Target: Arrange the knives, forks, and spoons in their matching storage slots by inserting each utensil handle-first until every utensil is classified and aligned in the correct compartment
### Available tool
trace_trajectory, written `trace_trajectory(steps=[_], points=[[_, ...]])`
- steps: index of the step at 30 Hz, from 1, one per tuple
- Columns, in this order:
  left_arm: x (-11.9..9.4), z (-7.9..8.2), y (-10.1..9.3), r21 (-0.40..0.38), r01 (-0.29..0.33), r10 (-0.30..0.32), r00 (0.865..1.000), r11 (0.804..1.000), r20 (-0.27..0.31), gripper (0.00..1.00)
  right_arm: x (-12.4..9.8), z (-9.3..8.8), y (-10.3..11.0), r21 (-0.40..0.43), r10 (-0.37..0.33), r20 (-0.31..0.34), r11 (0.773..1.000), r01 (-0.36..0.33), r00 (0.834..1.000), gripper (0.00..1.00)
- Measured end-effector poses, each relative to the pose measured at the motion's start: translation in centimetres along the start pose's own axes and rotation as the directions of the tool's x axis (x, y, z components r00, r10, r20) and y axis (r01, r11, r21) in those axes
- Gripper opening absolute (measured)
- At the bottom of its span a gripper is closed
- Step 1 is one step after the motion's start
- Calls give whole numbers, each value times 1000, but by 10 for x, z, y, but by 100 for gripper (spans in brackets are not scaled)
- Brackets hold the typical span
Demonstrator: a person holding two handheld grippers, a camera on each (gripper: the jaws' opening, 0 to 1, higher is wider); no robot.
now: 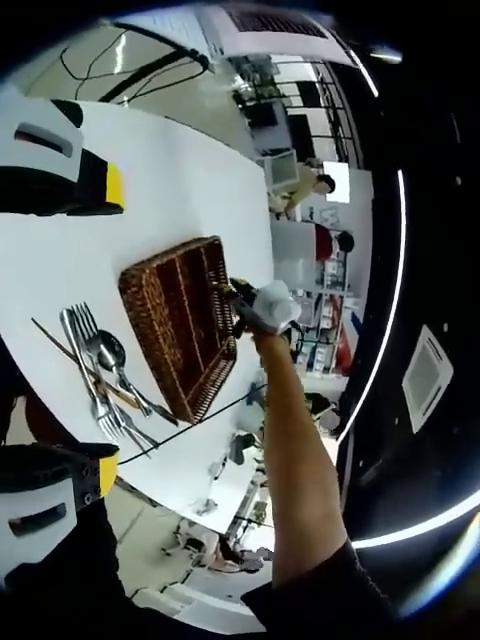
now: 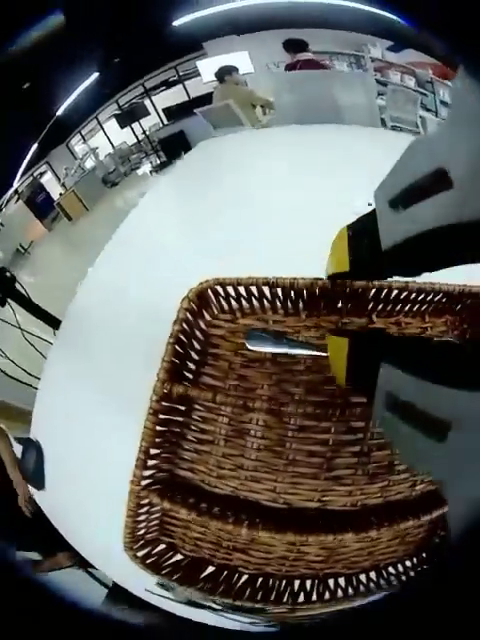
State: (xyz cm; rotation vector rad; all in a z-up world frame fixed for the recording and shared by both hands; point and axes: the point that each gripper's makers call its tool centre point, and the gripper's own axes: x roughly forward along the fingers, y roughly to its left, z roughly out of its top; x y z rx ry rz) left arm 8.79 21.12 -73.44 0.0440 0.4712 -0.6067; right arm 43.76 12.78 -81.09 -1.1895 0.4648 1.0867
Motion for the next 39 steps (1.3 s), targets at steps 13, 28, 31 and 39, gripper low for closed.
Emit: trace_trajectory(steps=[13,28,31,39], points=[[8,19,6,7,31,-31,1000,999,0,100,-66,-10,-1,265,-95,98,962,66,991,99],[7,47,10,41,31,-33,998,999,55,100,-152,-6,22,442,-265,185,883,160,946,99],[4,52,11,39,25,-27,997,999,70,100,-168,-10,31,481,-299,179,857,181,937,99],[-8,66,13,52,-3,-3,994,999,112,100,-202,-21,68,552,-342,210,815,178,916,99]])
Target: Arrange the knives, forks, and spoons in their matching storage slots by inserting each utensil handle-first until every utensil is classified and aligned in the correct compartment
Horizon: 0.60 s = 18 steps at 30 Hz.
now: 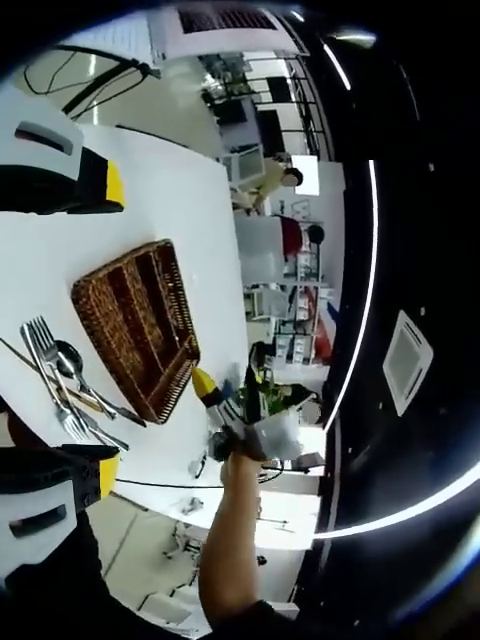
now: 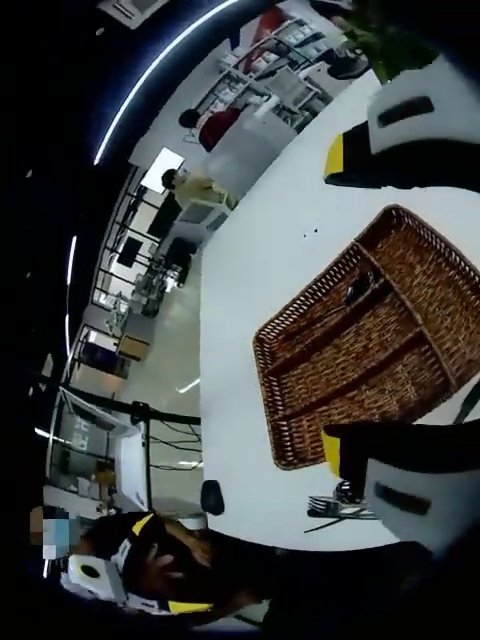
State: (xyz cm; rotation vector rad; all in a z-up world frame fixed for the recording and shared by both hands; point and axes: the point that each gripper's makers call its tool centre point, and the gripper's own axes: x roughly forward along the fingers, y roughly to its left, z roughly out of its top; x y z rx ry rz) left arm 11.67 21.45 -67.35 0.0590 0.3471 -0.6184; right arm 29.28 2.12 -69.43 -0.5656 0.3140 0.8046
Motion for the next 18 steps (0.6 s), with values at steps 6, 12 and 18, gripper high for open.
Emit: trace_trajectory(steps=[6,12,18], points=[[-2,-2,-1,2,5,-5,1000,1000,0,100,-33,-15,15,91,-34,39,995,30,999,99],[1,-4,0,1,-1,1,1000,1000,-1,100,-64,-25,18,112,-95,46,990,89,994,99],[3,2,-6,16,7,-7,1000,1000,19,100,-103,-27,16,178,-138,74,976,123,988,99]])
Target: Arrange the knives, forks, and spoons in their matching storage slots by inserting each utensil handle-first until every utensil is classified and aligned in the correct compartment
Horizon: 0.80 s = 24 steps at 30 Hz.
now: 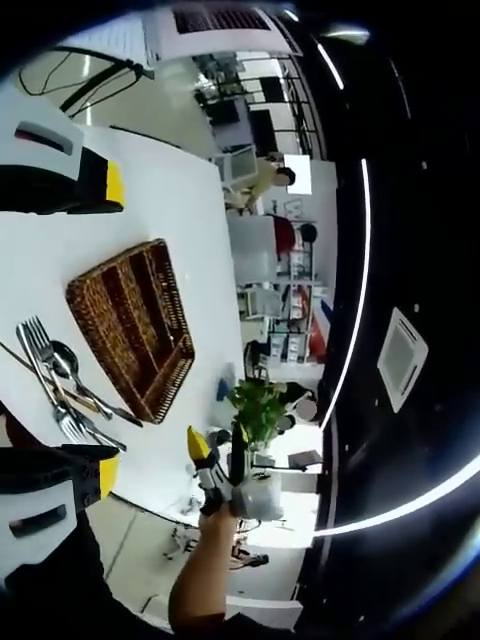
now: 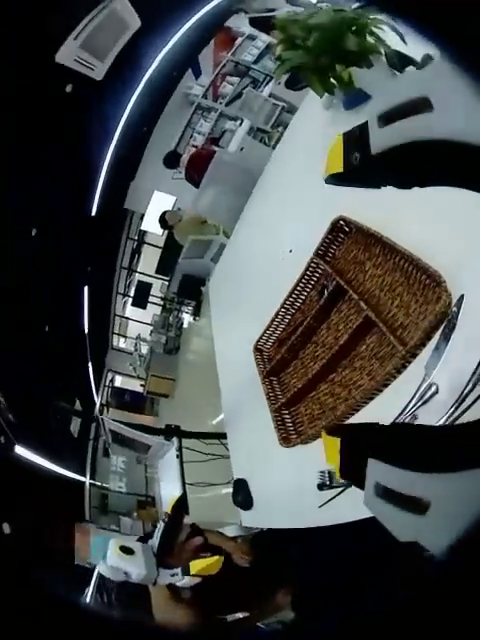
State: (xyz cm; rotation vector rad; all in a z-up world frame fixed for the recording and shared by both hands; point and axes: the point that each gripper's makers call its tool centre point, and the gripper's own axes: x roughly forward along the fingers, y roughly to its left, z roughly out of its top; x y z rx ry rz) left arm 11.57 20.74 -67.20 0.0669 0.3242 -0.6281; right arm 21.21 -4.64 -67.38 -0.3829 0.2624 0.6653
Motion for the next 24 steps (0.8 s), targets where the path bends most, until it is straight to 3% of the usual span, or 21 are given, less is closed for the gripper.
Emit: trace_trajectory(steps=[6,8,12,24], points=[[2,-2,-4,20,7,-7,1000,1000,-8,100,-34,-4,1,13,-26,8,1000,26,1000,99],[2,-2,-5,21,8,-8,1000,1000,-2,100,-44,-4,1,80,-39,26,996,36,999,99],[2,-4,-8,24,16,-16,1000,1000,3,100,-60,-9,21,180,39,25,983,-43,999,99],[4,-6,-10,33,16,-16,1000,999,-2,100,-87,-6,25,174,22,35,984,-28,999,99]])
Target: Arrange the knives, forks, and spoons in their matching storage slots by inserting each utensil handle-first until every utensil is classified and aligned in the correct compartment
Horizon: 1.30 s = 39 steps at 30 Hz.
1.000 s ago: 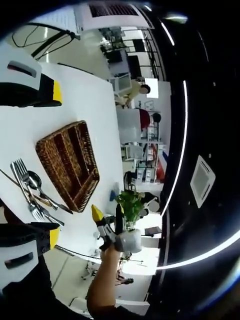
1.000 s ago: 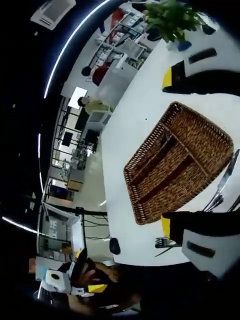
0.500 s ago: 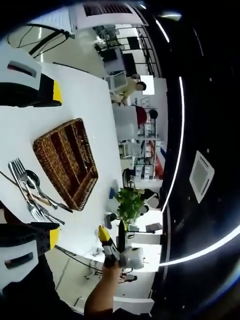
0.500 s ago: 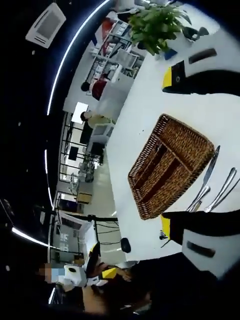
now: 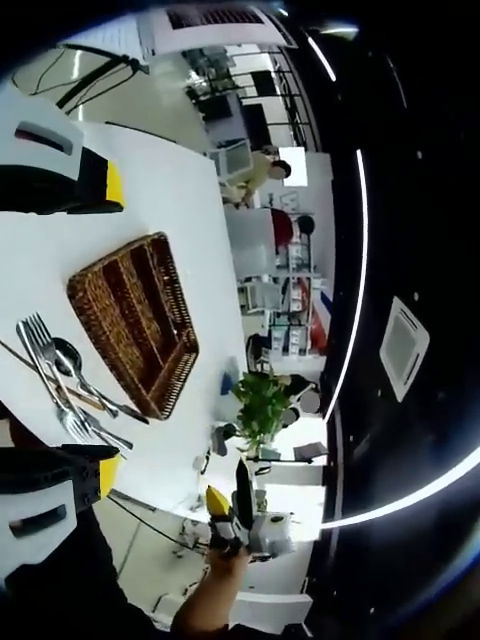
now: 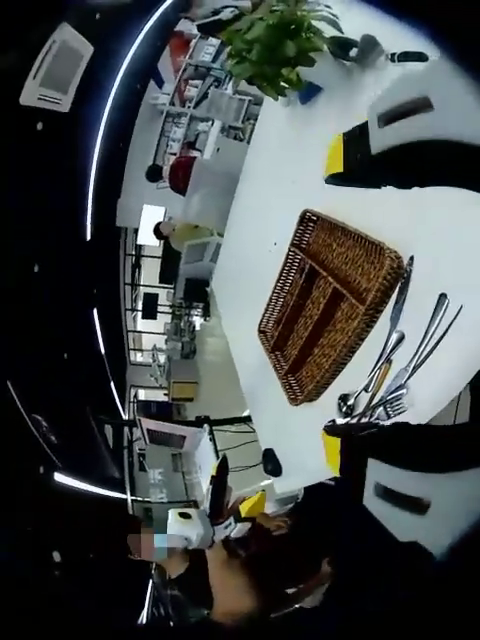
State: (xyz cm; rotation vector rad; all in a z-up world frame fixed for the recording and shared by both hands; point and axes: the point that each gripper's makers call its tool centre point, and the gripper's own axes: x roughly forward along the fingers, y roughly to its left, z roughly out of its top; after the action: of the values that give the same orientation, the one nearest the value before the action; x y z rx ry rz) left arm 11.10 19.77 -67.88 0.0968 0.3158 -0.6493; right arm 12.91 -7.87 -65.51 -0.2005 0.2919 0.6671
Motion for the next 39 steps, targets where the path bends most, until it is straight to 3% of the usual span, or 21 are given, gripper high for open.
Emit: trace_trajectory(steps=[8,17,29,34,37,39], points=[[4,1,-2,-2,12,-12,1000,1000,-8,100,-4,-8,-4,-38,-27,-14,999,27,1000,99],[3,4,-7,-16,22,-22,1000,1000,5,100,-7,-10,-1,-16,-18,-14,1000,18,1000,99],[-3,-5,-10,24,28,-28,999,999,-24,100,-7,-7,3,-39,-12,-17,999,12,1000,99],[-2,-9,-9,18,24,-24,999,1000,-24,100,-1,-14,10,-66,13,-45,998,-16,999,99],[-1,-10,-10,15,25,-25,999,1000,-25,100,11,-18,19,-120,65,-67,990,-73,996,99],[-1,-11,-11,17,28,-28,999,999,-31,100,17,-26,25,-168,100,-119,979,-120,988,99]])
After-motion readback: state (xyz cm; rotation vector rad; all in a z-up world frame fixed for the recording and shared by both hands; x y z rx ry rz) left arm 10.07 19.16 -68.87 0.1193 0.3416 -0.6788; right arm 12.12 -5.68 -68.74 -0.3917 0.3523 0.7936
